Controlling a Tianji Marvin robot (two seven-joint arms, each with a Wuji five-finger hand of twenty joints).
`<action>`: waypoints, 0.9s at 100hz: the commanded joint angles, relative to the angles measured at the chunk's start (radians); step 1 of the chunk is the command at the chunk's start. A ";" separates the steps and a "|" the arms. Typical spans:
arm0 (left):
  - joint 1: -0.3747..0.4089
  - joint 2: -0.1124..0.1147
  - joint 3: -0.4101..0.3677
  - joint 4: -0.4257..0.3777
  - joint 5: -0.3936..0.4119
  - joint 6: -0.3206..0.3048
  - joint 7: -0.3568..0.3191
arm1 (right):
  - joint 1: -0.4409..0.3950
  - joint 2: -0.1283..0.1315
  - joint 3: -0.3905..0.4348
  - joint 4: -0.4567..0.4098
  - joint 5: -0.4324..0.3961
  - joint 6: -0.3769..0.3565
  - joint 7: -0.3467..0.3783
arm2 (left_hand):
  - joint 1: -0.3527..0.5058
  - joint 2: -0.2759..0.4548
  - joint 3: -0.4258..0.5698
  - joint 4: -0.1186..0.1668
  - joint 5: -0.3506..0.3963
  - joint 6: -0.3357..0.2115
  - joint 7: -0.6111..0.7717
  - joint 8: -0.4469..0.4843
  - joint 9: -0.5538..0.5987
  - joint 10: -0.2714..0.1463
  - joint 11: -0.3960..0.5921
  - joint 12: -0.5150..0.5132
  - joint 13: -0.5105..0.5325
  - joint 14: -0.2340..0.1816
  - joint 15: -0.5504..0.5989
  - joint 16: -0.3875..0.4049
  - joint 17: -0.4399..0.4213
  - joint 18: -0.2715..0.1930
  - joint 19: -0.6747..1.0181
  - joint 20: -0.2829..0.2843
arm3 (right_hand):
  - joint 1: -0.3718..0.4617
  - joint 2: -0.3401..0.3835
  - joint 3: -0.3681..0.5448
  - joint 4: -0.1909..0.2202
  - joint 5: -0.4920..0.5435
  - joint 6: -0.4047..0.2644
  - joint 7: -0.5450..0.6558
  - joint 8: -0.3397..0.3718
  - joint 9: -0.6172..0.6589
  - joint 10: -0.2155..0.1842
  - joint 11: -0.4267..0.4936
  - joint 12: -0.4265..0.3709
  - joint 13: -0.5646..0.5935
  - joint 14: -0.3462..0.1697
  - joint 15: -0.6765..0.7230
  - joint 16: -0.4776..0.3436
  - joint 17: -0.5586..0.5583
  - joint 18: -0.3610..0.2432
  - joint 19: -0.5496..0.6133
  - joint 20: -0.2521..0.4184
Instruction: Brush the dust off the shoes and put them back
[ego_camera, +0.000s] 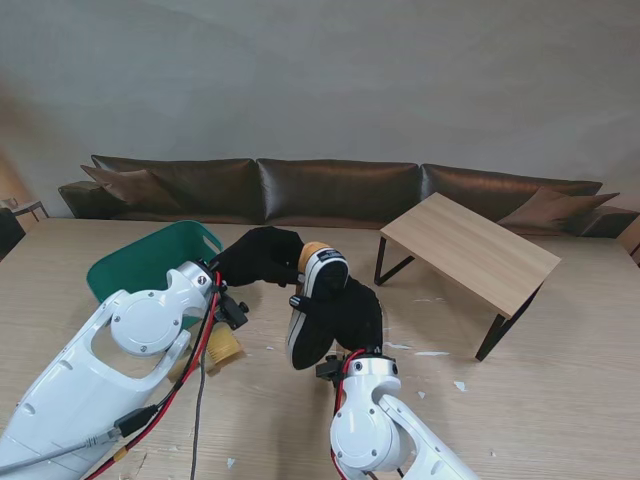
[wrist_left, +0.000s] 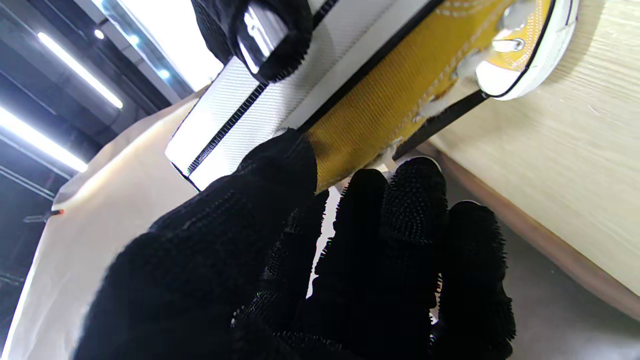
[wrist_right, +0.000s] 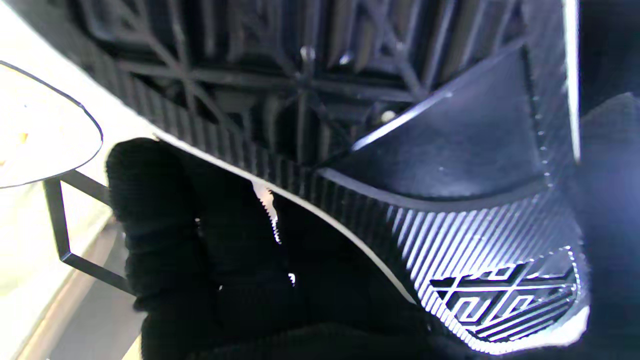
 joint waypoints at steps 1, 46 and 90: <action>0.017 -0.011 0.000 -0.005 0.012 0.003 -0.007 | 0.001 -0.023 -0.025 -0.014 -0.012 -0.005 0.010 | 0.093 0.133 -0.046 0.066 0.047 -0.048 0.011 -0.020 -0.019 0.014 -0.022 -0.051 -0.040 0.016 -0.036 -0.020 -0.033 0.012 -0.021 0.015 | 0.275 0.115 0.350 0.102 0.138 -0.177 0.180 0.080 0.136 -0.095 0.129 0.091 0.146 -0.181 0.258 0.094 -0.110 -0.138 0.065 -0.048; 0.132 -0.025 -0.086 -0.070 0.051 0.026 0.097 | -0.005 -0.033 -0.069 -0.002 -0.004 0.039 0.028 | -0.107 0.248 -0.149 0.095 0.008 -0.011 -0.527 -0.134 -0.260 0.073 -0.092 -0.645 -0.279 0.121 -0.366 -0.183 -0.217 0.029 -0.247 0.010 | 0.278 0.050 0.423 0.105 0.194 -0.138 0.191 0.224 0.210 -0.086 0.156 0.181 0.151 -0.229 0.485 0.143 0.016 -0.118 0.085 -0.029; 0.268 -0.033 -0.182 -0.122 0.214 -0.018 0.229 | 0.046 -0.071 -0.140 0.025 -0.038 0.249 0.041 | -0.173 0.319 -0.175 0.130 -0.011 0.007 -0.586 -0.226 -0.357 0.070 -0.136 -0.775 -0.458 0.102 -0.602 -0.364 -0.343 -0.018 -0.551 -0.079 | 0.275 0.051 0.424 0.122 0.201 -0.130 0.180 0.236 0.216 -0.083 0.148 0.189 0.149 -0.218 0.483 0.139 0.016 -0.110 0.072 -0.020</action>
